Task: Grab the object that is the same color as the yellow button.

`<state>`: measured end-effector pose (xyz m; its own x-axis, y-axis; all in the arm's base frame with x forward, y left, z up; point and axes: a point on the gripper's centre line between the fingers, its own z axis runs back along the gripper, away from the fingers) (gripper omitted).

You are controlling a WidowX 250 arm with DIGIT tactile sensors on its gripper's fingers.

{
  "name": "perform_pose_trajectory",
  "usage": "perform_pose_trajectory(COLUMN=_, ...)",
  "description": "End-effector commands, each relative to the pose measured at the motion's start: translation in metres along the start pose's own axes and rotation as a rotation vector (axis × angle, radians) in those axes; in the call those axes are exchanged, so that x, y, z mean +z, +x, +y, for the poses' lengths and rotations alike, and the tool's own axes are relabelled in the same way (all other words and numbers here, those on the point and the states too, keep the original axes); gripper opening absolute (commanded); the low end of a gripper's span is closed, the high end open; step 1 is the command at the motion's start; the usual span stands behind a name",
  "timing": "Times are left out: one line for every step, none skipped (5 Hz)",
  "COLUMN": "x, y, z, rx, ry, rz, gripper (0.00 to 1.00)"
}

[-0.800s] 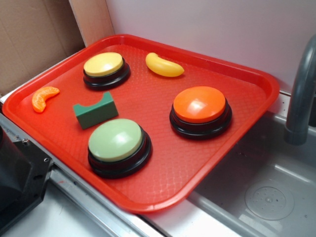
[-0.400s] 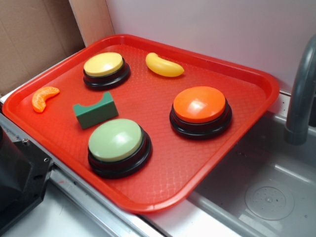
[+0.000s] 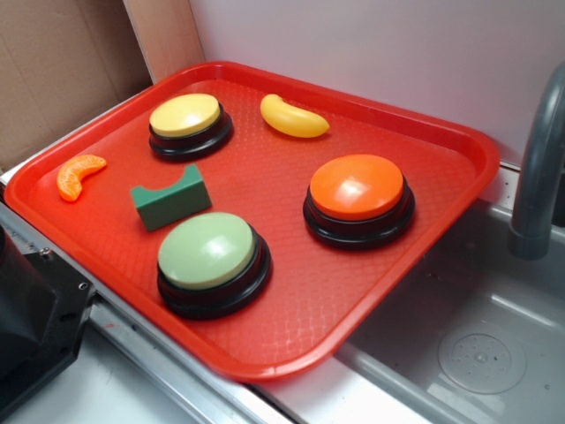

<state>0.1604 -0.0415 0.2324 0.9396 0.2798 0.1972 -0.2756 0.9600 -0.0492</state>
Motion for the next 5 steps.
perform_pose_trajectory(x=-0.036, y=0.057, z=-0.030, rx=0.316, ry=0.181, rz=-0.256, gripper=1.00)
perform_pose_trajectory(x=-0.062, y=0.082, z=-0.028, rx=0.473, ry=0.248, rz=-0.310, gripper=1.00)
perform_pose_trajectory(x=-0.101, y=0.100, z=-0.016, rx=0.550, ry=0.266, rz=-0.291, gripper=1.00)
perform_pose_trajectory(x=-0.132, y=0.110, z=0.009, rx=0.578, ry=0.270, rz=-0.276, gripper=1.00)
perform_pose_trajectory(x=-0.163, y=0.127, z=0.023, rx=0.551, ry=0.186, rz=-0.282, gripper=1.00)
